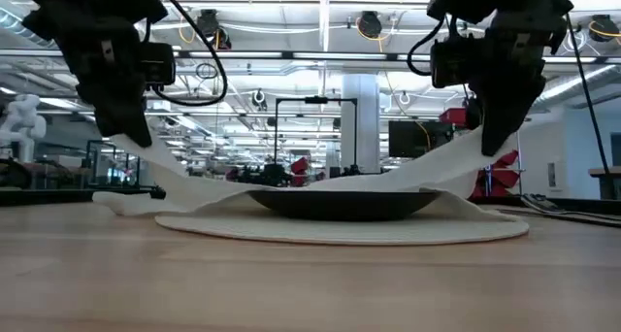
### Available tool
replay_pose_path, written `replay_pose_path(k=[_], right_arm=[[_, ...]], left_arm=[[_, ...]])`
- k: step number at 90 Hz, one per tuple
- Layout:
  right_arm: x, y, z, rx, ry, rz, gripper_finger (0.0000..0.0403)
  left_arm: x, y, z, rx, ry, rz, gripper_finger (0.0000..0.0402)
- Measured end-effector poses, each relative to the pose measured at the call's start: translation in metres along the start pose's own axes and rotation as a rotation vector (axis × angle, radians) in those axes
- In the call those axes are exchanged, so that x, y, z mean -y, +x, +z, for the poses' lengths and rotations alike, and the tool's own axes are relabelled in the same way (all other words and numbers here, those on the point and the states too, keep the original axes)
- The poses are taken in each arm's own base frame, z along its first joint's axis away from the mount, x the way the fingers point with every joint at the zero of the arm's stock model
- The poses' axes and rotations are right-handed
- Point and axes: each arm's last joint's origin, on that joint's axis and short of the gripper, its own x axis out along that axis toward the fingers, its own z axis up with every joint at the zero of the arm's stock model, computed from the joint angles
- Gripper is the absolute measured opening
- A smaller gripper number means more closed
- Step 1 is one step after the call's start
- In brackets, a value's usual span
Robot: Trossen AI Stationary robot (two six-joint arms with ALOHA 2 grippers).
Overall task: Set table place
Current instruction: Fold the white table napkin
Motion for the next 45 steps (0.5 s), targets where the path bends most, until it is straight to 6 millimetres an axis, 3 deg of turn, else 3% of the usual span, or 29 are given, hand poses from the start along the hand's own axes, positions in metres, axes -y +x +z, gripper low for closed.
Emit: replay_pose_path(k=[23, 45], right_arm=[[0.0007, 0.0002, 0.0001, 0.006, -0.001, -0.020, 0.0032], [-0.0002, -0.0003, -0.0007, -0.010, -0.015, 0.011, 0.0114]], left_arm=[[-0.0020, 0.0060, 0.0000, -0.018, -0.005, 0.045, 0.0000], [-0.0021, 0.0068, 0.0003, -0.019, 0.045, 0.046, 0.0006]])
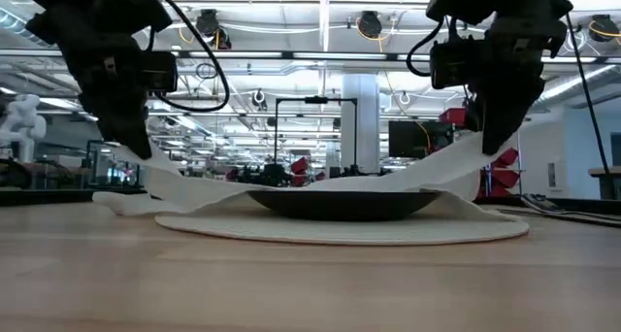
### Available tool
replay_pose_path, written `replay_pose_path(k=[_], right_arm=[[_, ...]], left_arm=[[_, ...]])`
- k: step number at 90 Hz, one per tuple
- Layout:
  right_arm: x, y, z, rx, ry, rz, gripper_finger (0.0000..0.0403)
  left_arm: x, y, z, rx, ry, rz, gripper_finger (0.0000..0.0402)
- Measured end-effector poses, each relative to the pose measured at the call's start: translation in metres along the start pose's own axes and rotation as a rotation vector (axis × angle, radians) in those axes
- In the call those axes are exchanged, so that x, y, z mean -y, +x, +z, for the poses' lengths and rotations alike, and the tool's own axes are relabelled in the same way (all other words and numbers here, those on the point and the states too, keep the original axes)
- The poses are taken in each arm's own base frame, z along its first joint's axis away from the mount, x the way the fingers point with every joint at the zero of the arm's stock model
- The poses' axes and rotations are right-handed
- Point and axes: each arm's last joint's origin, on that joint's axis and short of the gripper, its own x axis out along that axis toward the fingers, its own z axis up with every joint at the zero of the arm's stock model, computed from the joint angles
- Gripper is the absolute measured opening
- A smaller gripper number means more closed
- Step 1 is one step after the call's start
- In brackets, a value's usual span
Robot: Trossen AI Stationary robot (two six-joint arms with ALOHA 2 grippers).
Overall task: Set table place
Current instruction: Fold the white table napkin
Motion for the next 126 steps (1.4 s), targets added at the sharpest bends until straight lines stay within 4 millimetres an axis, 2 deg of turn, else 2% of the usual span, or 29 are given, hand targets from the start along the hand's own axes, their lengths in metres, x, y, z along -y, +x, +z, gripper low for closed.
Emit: replay_pose_path(k=[20, 34, 53, 65, 74, 87, 104, 126], right_arm=[[0.000, -0.013, -0.004, 0.009, 0.003, 0.030, 0.0197], [0.006, -0.028, -0.009, 0.019, 0.015, 0.018, 0.0235], [0.026, -0.046, -0.004, 0.166, -0.003, -0.176, 0.0248], [0.041, -0.048, 0.005, 0.216, -0.072, -0.297, 0.0240], [0.051, -0.045, 0.012, 0.210, -0.139, -0.355, 0.0227], [0.066, -0.032, 0.017, 0.113, -0.230, -0.399, 0.0210], [0.082, -0.012, 0.024, 0.017, -0.308, -0.422, 0.0204], [0.102, 0.007, 0.029, -0.071, -0.321, -0.479, 0.0204]], left_arm=[[0.006, -0.007, 0.009, 0.023, 0.040, -0.017, 0.0069], [0.014, -0.024, 0.023, 0.022, 0.105, -0.009, 0.0121], [0.026, -0.048, 0.045, 0.100, 0.207, -0.007, 0.0137], [0.027, -0.053, 0.051, 0.152, 0.243, 0.071, 0.0137], [0.023, -0.053, 0.052, 0.187, 0.253, 0.184, 0.0137], [0.021, -0.054, 0.054, 0.220, 0.255, 0.273, 0.0137], [0.021, -0.049, 0.054, 0.251, 0.253, 0.266, 0.0137], [0.018, -0.045, 0.050, 0.241, 0.252, 0.270, 0.0137]])
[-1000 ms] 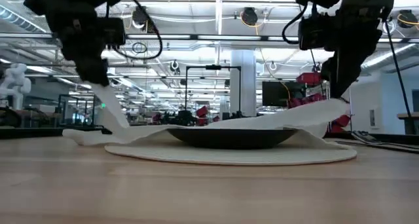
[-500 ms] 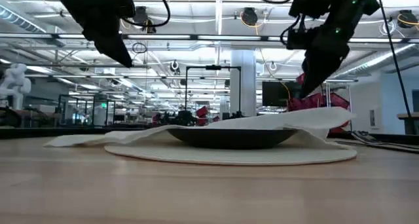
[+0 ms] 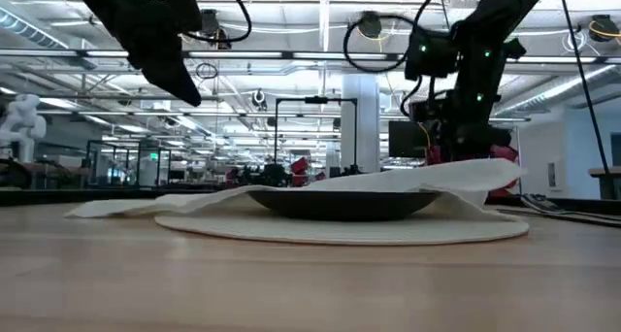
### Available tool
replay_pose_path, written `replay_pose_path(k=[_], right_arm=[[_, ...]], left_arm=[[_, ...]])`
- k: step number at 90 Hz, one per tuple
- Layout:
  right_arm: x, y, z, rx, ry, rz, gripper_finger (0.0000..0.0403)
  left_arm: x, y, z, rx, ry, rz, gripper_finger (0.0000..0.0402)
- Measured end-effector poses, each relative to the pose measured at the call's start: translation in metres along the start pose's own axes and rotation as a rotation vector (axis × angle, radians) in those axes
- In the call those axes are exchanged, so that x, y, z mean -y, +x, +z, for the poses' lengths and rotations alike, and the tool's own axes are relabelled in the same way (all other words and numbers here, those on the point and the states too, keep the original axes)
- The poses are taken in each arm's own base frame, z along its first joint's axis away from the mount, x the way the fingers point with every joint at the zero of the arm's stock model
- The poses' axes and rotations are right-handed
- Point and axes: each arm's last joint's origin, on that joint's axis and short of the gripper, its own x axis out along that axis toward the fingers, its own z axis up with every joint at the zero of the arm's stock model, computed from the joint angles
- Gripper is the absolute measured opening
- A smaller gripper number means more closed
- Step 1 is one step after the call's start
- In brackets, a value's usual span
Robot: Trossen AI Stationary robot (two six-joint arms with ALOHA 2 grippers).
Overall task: Set table place
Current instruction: Fold the white table napkin
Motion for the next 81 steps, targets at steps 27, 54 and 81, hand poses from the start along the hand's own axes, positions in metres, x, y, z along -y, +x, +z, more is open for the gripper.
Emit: replay_pose_path(k=[27, 54, 81], right_arm=[[0.000, 0.014, -0.001, -0.046, 0.006, 0.061, 0.0179], [0.000, 0.014, 0.000, -0.044, 0.006, 0.062, 0.0110], [-0.001, 0.013, 0.000, -0.041, 0.010, 0.053, 0.0006]], left_arm=[[0.000, 0.000, 0.000, 0.002, 0.000, -0.001, 0.0137], [0.000, 0.000, 0.000, 0.002, -0.002, -0.001, 0.0137], [0.000, 0.000, 0.000, 0.000, -0.001, -0.001, 0.0137]])
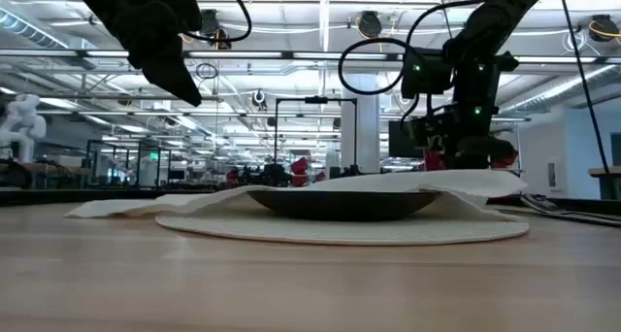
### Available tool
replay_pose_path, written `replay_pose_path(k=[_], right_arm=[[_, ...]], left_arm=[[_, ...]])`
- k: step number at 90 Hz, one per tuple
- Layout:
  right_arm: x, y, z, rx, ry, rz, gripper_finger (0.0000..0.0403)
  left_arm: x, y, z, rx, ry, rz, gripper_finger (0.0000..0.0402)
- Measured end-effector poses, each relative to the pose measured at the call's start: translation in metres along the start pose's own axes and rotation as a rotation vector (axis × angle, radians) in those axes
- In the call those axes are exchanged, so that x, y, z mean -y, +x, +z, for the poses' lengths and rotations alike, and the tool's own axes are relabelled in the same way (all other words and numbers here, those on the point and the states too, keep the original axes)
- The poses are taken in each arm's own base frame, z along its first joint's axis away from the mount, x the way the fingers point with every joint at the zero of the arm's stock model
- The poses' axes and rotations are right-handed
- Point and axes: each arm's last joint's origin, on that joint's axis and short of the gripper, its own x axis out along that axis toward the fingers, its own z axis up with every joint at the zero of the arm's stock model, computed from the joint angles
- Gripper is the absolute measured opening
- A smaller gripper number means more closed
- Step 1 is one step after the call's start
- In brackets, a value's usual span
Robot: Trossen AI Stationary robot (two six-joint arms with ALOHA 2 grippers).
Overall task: Set table place
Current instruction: Fold the white table napkin
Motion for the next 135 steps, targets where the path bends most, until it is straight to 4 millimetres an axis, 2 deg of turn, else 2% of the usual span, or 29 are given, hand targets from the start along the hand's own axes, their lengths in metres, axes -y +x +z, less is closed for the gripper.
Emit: replay_pose_path(k=[10, 23, 33, 46, 59, 74, 94, 110, 124, 135], right_arm=[[-0.002, -0.006, 0.001, -0.029, -0.017, -0.061, 0.0004], [-0.004, -0.027, 0.008, -0.090, -0.058, -0.166, 0.0002], [-0.004, -0.041, 0.018, -0.063, -0.066, -0.194, 0.0001], [-0.002, -0.044, 0.021, -0.058, -0.099, -0.212, 0.0001], [-0.001, -0.044, 0.019, -0.072, -0.094, -0.209, 0.0000], [-0.001, -0.044, 0.019, -0.072, -0.095, -0.204, 0.0000], [-0.001, -0.044, 0.019, -0.075, -0.097, -0.201, 0.0000], [-0.002, -0.044, 0.018, -0.079, -0.111, -0.195, 0.0000], [-0.002, -0.044, 0.019, -0.071, -0.117, -0.177, 0.0000], [-0.002, -0.044, 0.019, -0.071, -0.113, -0.176, 0.0000]], left_arm=[[0.000, 0.000, 0.000, -0.004, 0.001, 0.001, 0.0137], [0.000, 0.000, 0.000, -0.002, -0.024, 0.000, 0.0137], [0.000, 0.001, 0.000, -0.005, -0.044, 0.001, 0.0137], [0.001, 0.007, 0.000, -0.024, -0.064, 0.021, 0.0137], [-0.006, 0.023, 0.000, -0.044, -0.203, 0.151, 0.0137], [-0.026, 0.052, 0.000, -0.142, -0.283, 0.156, 0.0137], [-0.067, 0.074, 0.002, -0.257, -0.258, 0.139, 0.0137], [-0.083, 0.089, -0.015, -0.437, -0.172, 0.098, 0.0137], [-0.097, 0.107, -0.029, -0.544, -0.224, 0.113, 0.0137], [-0.104, 0.114, -0.032, -0.550, -0.245, 0.124, 0.0137]])
